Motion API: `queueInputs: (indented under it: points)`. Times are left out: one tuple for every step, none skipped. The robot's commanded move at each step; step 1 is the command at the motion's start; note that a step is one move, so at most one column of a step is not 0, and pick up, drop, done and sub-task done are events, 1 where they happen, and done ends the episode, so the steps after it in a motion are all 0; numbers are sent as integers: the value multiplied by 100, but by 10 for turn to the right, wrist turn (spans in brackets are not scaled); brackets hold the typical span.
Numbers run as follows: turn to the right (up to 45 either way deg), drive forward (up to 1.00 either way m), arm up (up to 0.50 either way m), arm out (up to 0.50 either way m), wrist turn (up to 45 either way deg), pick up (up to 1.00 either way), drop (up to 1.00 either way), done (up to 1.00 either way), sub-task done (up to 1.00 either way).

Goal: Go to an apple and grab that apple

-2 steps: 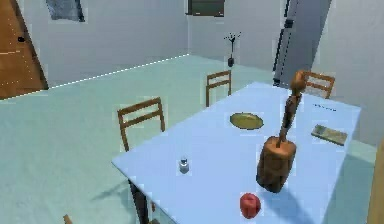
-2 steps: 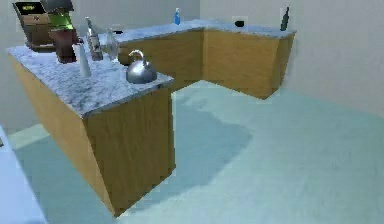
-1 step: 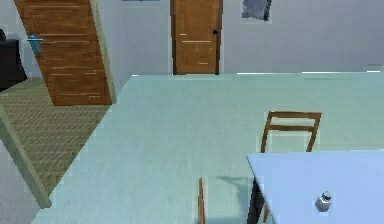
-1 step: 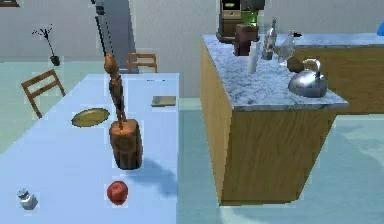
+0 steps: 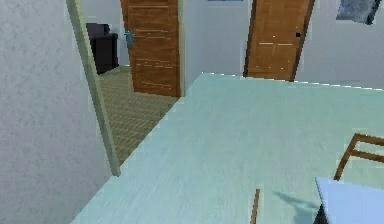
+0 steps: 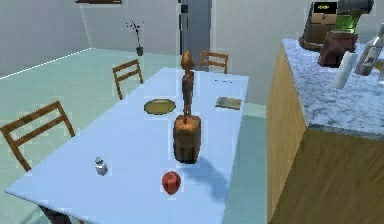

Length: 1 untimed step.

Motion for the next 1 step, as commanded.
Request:
queueInputs:
  points:
    - [0,0,50,0,0,0,0,0,0]
